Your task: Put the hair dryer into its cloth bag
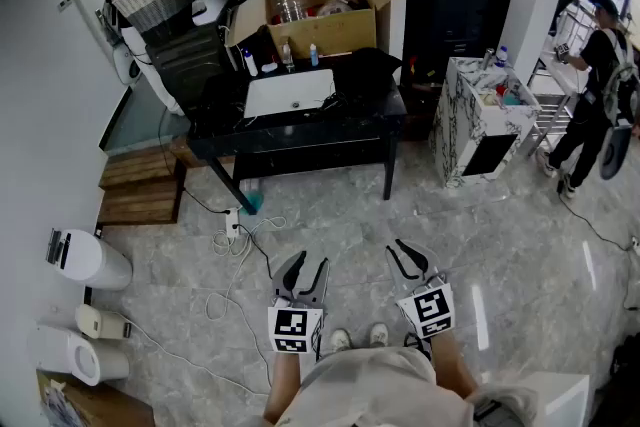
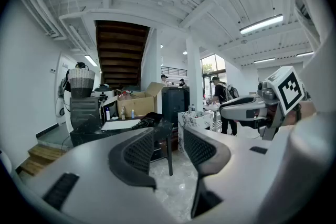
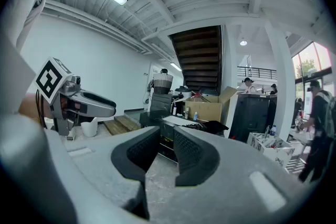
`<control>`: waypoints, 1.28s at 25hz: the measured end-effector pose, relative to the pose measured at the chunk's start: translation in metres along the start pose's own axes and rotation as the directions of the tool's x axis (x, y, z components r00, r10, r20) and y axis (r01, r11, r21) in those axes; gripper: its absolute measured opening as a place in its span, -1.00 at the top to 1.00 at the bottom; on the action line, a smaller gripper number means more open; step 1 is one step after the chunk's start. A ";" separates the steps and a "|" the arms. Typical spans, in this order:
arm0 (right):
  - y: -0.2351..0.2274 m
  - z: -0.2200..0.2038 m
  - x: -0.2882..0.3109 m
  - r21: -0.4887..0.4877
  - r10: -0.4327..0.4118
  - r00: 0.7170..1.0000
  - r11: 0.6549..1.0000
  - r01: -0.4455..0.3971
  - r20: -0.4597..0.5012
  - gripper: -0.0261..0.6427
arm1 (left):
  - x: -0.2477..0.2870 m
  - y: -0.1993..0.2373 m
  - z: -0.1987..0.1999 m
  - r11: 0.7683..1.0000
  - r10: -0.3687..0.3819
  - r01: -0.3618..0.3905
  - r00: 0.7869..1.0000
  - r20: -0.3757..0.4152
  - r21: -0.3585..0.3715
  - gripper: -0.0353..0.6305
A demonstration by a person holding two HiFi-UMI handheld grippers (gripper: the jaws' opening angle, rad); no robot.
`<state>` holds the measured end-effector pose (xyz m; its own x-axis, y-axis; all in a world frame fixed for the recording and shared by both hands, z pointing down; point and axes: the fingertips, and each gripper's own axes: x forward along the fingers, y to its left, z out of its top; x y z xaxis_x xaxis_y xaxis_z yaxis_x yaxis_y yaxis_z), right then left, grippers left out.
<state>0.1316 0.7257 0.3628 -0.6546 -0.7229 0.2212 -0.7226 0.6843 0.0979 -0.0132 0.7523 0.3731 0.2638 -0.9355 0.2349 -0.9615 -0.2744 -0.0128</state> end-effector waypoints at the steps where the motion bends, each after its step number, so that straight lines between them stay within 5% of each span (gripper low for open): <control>1: 0.003 -0.001 0.002 0.001 -0.010 1.000 1.000 0.010 0.004 0.74 | -0.003 0.004 0.000 1.000 -0.001 0.001 1.000 0.004 -0.001 0.37; 16: 0.053 0.012 0.032 0.008 -0.083 0.996 0.997 0.083 0.032 0.74 | -0.014 0.043 -0.001 0.996 -0.086 0.084 0.994 0.064 0.027 0.42; 32: 0.017 0.012 0.088 -0.009 -0.090 0.996 0.996 0.090 0.010 0.74 | 0.045 0.068 0.003 0.996 -0.087 0.086 0.995 0.042 0.014 0.46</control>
<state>0.0590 0.6719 0.3719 -0.5894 -0.7822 0.2016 -0.7765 0.6175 0.1257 -0.0665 0.6910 0.3795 0.3491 -0.9168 0.1939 -0.9341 -0.3569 -0.0057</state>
